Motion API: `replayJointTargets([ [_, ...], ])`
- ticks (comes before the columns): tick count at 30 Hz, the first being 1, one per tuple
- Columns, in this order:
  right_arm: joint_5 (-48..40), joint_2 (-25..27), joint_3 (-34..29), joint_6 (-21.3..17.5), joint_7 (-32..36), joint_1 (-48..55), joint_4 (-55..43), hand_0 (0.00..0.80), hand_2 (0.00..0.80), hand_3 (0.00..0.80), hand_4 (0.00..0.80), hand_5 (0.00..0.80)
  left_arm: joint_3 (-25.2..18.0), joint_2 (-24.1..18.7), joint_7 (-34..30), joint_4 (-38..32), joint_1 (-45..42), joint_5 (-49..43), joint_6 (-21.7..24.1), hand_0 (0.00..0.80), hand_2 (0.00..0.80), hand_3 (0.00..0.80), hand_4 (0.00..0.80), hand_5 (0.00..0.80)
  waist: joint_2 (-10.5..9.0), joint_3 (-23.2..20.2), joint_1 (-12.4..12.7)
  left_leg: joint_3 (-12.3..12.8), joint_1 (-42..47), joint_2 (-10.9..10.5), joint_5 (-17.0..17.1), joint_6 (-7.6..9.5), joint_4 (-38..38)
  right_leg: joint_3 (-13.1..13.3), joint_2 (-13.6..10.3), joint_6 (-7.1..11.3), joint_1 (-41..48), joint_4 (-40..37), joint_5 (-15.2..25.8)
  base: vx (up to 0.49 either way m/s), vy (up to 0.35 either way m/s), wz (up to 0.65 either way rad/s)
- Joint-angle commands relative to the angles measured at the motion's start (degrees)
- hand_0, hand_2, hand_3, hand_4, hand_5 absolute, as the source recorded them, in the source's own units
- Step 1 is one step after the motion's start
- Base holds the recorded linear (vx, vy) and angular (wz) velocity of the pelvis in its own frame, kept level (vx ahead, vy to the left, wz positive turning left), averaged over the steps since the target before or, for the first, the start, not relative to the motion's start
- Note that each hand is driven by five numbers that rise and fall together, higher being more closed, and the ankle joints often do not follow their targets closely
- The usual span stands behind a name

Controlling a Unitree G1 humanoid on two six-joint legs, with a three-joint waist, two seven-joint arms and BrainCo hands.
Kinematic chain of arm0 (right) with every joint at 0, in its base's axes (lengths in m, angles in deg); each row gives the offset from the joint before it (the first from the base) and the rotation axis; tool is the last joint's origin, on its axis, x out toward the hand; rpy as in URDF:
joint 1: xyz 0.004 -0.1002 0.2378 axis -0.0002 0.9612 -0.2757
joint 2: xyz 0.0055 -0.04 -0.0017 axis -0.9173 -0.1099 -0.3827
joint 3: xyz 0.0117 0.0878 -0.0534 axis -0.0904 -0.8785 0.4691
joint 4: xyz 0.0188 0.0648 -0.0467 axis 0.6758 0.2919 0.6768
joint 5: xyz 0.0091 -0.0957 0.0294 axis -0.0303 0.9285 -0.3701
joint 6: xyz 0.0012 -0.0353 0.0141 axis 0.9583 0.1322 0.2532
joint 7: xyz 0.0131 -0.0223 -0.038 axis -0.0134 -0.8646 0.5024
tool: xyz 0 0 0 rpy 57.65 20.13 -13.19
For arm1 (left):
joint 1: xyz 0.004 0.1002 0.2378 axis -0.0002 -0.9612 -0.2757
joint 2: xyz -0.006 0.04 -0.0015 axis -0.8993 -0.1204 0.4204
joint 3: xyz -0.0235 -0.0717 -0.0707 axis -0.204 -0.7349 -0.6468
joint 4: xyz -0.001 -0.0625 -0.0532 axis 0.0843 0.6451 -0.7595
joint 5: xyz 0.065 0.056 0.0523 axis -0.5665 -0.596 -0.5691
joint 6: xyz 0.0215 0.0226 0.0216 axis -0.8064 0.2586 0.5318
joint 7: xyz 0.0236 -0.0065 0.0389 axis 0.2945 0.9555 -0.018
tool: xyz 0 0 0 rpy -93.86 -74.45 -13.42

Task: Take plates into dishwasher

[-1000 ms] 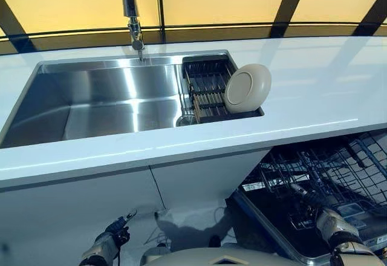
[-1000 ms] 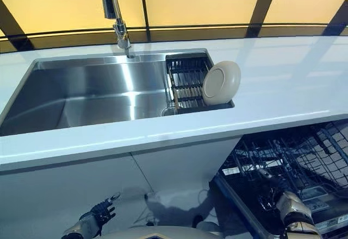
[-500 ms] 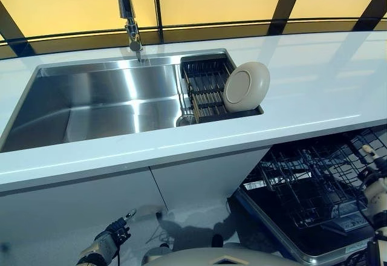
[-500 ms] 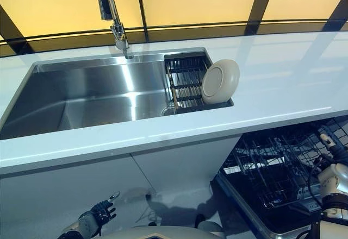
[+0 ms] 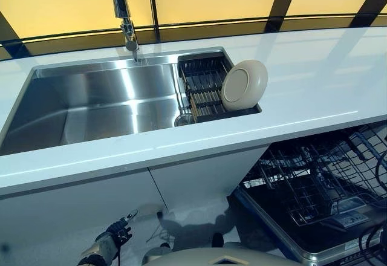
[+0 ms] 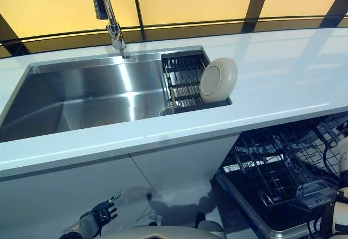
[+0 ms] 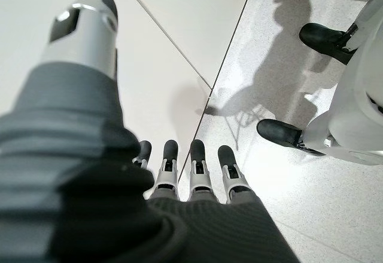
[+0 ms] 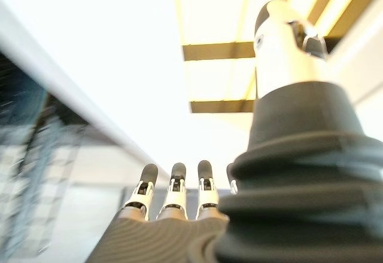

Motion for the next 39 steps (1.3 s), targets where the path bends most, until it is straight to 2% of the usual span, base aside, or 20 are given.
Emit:
replayJointTargets([
  [1,0.3,6.5,4.8,-4.3,2.7,-9.8,-3.9,0.0,0.0,0.0,0.0,0.0,2.7,-0.2,0.0,2.0,1.8,-0.8,1.4,0.0,0.0,0.0,0.0,0.0,-1.55,-1.5,1.2,-1.9,-0.8,-3.3,-4.3,3.82,0.8,-2.5,-1.9,3.09,1.1,5.0,-6.3,0.0,0.0,0.0],
  [7,2.8,7.8,9.5,-3.3,6.2,-14.9,-6.3,0.0,0.0,0.0,0.0,0.0,3.4,0.1,0.1,1.5,1.5,-1.7,1.7,0.0,0.0,0.0,0.0,0.0,-2.19,-1.7,2.0,-2.1,-1.0,-3.4,-4.3,3.67,0.9,-3.3,-2.0,3.03,1.2,4.9,-6.3,0.0,0.0,0.0],
  [15,5.0,7.4,20.0,3.6,15.4,-23.9,-7.9,0.0,0.0,0.0,0.0,0.0,3.9,0.3,0.7,0.8,1.4,-3.1,1.6,0.0,0.0,0.0,0.0,0.0,-3.18,-2.1,3.9,-2.6,-1.6,-3.5,-3.8,3.34,1.0,-5.2,-2.3,2.89,1.6,4.4,-6.3,0.014,-0.015,0.04],
  [24,8.7,3.8,27.7,7.7,22.1,-29.7,-3.9,0.0,0.0,0.0,0.0,0.0,4.5,-0.3,1.2,-0.4,1.4,-3.8,0.4,0.0,0.0,0.0,0.0,0.0,-3.36,-1.9,5.9,-3.2,-1.7,-3.5,-3.4,3.1,1.0,-7.2,-2.5,2.95,2.4,3.6,-5.7,0.061,-0.038,0.09],
  [31,8.3,1.6,30.1,8.9,24.6,-31.2,-0.6,0.0,0.0,0.0,0.0,0.0,4.2,-0.5,1.6,-0.9,1.2,-3.7,0.1,0.0,0.0,0.0,0.0,0.0,-3.26,-1.9,7.0,-3.5,-1.7,-3.5,-3.0,2.63,0.8,-8.3,-2.5,3.0,3.0,2.4,-5.1,0.097,-0.047,0.1],
  [38,8.6,-1.2,29.3,9.7,25.4,-29.2,0.2,0.0,0.0,0.0,0.0,0.0,4.0,-0.5,1.8,-2.5,1.6,-3.1,-0.7,0.0,0.0,0.0,0.0,0.0,-2.78,-1.6,7.4,-3.7,-1.9,-3.5,-2.7,2.47,0.5,-8.9,-2.5,3.03,3.3,1.8,-4.9,0.08,-0.041,0.05],
  [39,8.9,-1.5,29.1,10.0,25.6,-28.6,0.2,0.0,0.0,0.0,0.0,0.0,4.0,-0.6,4.3,-2.6,1.8,-3.5,-0.6,0.0,0.0,0.0,0.0,0.0,-2.68,-1.6,7.3,-3.7,-2.0,-3.5,-2.7,2.46,0.4,-8.9,-2.5,3.08,3.3,1.7,-4.8,0.038,-0.063,0.16],
])
